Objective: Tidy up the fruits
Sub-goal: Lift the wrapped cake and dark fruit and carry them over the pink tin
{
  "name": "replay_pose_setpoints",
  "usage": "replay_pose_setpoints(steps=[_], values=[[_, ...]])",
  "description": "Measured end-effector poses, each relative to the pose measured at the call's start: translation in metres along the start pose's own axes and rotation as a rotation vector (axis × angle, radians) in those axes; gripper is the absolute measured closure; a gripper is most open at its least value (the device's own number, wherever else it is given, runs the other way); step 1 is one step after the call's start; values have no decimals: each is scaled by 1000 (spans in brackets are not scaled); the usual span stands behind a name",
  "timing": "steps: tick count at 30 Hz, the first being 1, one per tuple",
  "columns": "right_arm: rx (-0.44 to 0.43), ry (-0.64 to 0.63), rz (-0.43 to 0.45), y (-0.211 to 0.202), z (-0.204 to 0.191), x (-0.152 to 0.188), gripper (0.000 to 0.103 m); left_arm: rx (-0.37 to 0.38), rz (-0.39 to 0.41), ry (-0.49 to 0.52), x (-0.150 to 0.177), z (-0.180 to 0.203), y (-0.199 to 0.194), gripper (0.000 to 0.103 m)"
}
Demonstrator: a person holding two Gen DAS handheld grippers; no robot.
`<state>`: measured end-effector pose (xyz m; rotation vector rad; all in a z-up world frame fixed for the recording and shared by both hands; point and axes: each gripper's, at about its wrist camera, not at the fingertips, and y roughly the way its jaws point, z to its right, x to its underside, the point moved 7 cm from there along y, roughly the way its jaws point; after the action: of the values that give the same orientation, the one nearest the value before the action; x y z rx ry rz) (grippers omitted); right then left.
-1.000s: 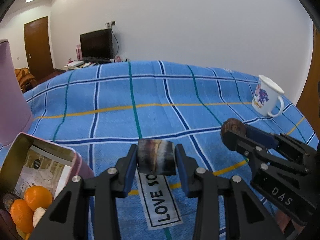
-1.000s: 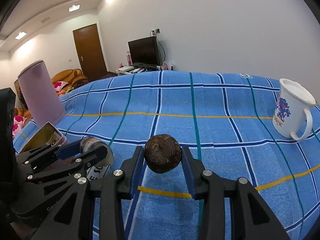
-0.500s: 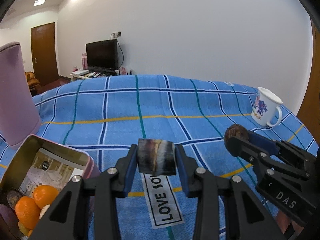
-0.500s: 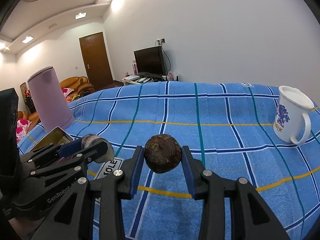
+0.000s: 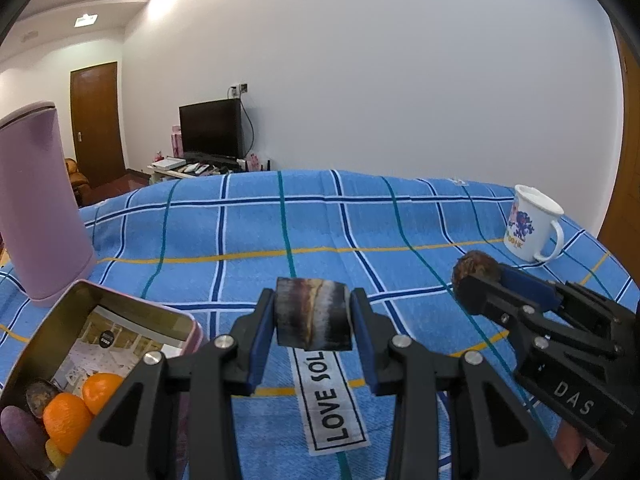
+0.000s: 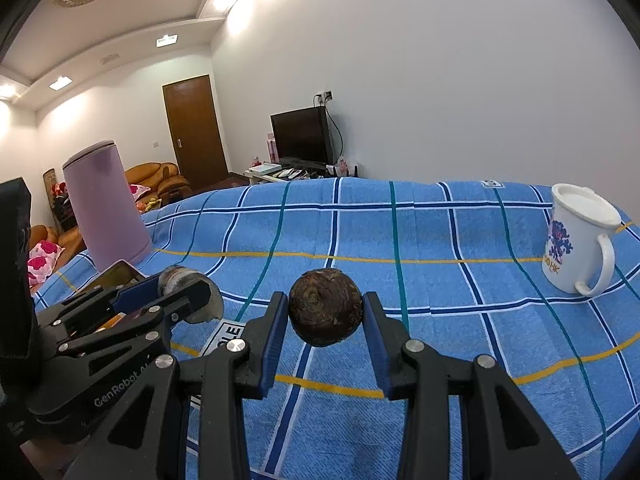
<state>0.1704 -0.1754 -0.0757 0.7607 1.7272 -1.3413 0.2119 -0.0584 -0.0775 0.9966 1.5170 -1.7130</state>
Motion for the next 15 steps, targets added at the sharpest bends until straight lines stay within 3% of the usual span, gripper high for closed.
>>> replay_pose_setpoints(steps=[15], values=[[10,-43,51,-10,-6,-3,63,-31,62,19,0,1,-17,64]])
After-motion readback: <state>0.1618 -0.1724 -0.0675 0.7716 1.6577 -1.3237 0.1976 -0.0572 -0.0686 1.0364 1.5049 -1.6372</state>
